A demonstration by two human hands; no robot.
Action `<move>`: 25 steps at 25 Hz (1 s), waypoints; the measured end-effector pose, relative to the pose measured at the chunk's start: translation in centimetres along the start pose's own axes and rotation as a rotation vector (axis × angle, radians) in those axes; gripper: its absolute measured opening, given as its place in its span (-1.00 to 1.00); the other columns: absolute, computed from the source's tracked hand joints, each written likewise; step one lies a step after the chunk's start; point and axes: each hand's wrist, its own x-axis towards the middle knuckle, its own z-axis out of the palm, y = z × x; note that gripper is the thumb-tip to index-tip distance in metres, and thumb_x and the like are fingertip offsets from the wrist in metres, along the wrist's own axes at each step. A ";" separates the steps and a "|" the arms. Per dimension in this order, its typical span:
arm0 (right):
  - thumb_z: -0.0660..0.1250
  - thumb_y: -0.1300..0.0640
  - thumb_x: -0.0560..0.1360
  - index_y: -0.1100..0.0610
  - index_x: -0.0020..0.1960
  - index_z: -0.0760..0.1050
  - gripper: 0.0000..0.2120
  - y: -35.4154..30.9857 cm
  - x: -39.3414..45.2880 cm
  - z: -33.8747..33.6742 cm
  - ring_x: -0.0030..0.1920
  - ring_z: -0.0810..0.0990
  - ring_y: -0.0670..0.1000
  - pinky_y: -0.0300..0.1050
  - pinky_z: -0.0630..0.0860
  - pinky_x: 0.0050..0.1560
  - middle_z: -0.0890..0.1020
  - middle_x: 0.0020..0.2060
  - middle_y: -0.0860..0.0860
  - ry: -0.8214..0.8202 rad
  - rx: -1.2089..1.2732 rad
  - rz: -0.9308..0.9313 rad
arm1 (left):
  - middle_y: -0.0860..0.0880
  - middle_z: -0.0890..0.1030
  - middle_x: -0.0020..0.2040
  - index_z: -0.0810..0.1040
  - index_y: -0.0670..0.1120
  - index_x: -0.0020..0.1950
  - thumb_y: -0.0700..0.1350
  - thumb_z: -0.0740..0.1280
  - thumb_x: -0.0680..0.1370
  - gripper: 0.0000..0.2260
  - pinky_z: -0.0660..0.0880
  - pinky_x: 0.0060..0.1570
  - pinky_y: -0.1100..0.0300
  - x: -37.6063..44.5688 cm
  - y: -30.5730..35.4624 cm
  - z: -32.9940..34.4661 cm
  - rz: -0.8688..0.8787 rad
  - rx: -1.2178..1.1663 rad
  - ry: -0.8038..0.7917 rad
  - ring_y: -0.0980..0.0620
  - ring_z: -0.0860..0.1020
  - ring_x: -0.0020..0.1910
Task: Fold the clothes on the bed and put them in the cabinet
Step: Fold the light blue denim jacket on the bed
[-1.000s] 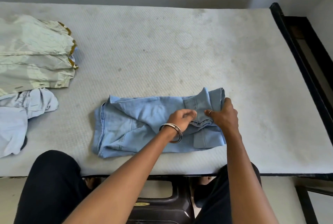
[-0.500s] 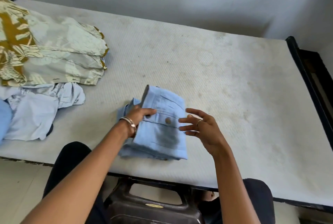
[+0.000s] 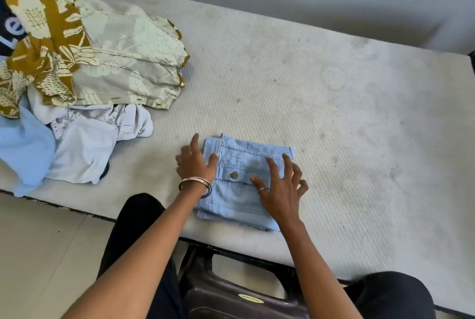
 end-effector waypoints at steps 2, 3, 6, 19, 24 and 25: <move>-0.03 -0.47 0.49 -0.23 0.55 0.04 -0.31 0.4 0.1 2.1 0.56 -0.20 0.10 0.45 -0.10 0.37 -0.14 0.59 -0.03 -0.027 -0.103 -0.026 | -0.15 0.46 0.31 0.41 -0.05 0.42 0.16 0.24 0.51 -0.47 0.45 0.05 -0.09 -0.8 -0.4 1.3 0.443 0.244 0.163 -0.23 0.43 0.24; -0.11 -0.50 0.48 -0.25 0.56 -0.02 -0.28 0.8 -0.1 3.1 0.57 -0.23 0.09 0.51 -0.15 0.36 -0.16 0.60 -0.05 -0.021 -0.128 -0.048 | -0.12 0.41 0.39 0.40 -0.01 0.44 0.20 0.19 0.52 -0.47 0.41 0.13 -0.11 -1.4 -0.4 2.2 0.594 0.334 0.107 -0.21 0.39 0.33; -0.16 -0.50 0.47 -0.23 0.58 -0.09 -0.26 1.9 -0.2 5.0 0.58 -0.26 0.09 0.57 -0.16 0.35 -0.17 0.59 -0.07 -0.042 -0.179 -0.075 | 0.04 -0.01 0.59 0.08 0.20 0.55 0.30 -0.05 0.55 -0.43 0.07 0.41 -0.32 -2.5 -2.4 5.7 0.582 0.520 -0.174 -0.11 -0.04 0.57; 0.59 -0.11 0.31 0.20 0.15 0.51 -0.42 2.2 3.4 1.2 0.11 0.55 0.15 0.08 0.53 0.09 0.60 0.09 0.15 -0.139 0.734 0.677 | 0.10 0.18 0.54 0.30 0.09 0.49 0.18 0.23 0.57 -0.50 0.02 0.45 -0.12 0.3 -1.4 4.5 0.301 0.333 -0.442 -0.01 0.05 0.55; 0.64 0.22 0.24 0.33 -0.06 0.63 -0.65 0.4 4.2 -5.0 -0.26 0.69 0.13 0.03 0.67 -0.26 0.71 -0.18 0.21 -0.415 0.967 0.537 | -0.13 0.62 0.02 0.57 -0.13 -0.03 0.20 0.16 0.59 -0.58 0.47 0.04 0.03 -4.8 1.5 2.1 -0.078 0.130 -0.267 -0.18 0.55 0.06; 0.62 0.20 0.25 0.29 -0.04 0.63 -0.66 -0.8 4.0 -6.1 -0.23 0.70 0.14 0.09 0.68 -0.19 0.71 -0.16 0.20 -0.416 0.906 0.440 | -0.14 0.63 -0.02 0.56 -0.14 -0.06 0.31 0.14 0.55 -0.48 0.51 0.02 0.03 -5.4 2.4 1.4 -0.269 -0.139 -0.306 -0.17 0.58 -0.01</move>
